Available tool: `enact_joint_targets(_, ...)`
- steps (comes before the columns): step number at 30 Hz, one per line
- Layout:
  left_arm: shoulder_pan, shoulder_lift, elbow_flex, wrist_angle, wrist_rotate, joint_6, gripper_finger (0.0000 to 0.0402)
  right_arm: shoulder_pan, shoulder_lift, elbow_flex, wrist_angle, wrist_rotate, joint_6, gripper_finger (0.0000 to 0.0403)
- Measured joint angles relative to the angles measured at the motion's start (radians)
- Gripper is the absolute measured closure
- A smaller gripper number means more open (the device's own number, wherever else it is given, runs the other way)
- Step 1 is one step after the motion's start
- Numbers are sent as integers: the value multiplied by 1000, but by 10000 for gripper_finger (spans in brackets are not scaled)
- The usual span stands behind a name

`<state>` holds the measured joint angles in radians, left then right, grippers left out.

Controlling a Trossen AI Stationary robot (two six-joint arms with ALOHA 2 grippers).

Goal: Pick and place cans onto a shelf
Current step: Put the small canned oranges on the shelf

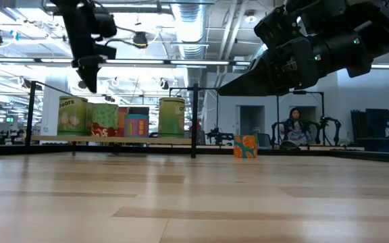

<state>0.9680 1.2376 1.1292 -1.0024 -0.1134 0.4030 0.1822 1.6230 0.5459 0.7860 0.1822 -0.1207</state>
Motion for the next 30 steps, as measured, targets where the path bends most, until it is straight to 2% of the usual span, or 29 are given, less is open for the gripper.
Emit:
enact_joint_targets(3,0,-30,18,0,6,0,311,0,0,0,0,0,0,386)
enact_joint_targets(7,-31,-108,-1,0,74,12,327,0,0,0,0,0,-1,386)
enact_joint_targets(13,-181,-290,-67,22,114,-38,385,0,0,0,15,5,-12,392)
enact_joint_targets(15,-259,-365,-106,84,119,-90,397,6,-6,1,14,51,-23,394)
enact_joint_targets(19,-416,-505,-218,256,117,-195,397,30,-49,1,-29,206,-65,395)
enact_joint_targets(23,-547,-612,-358,452,111,-270,400,47,-143,1,-88,334,-104,392)
enact_joint_targets(26,-621,-663,-458,586,107,-285,401,30,-237,1,-151,333,-123,393)
enact_joint_targets(30,-695,-694,-577,754,87,-280,401,-66,-318,-17,-177,196,-118,398)
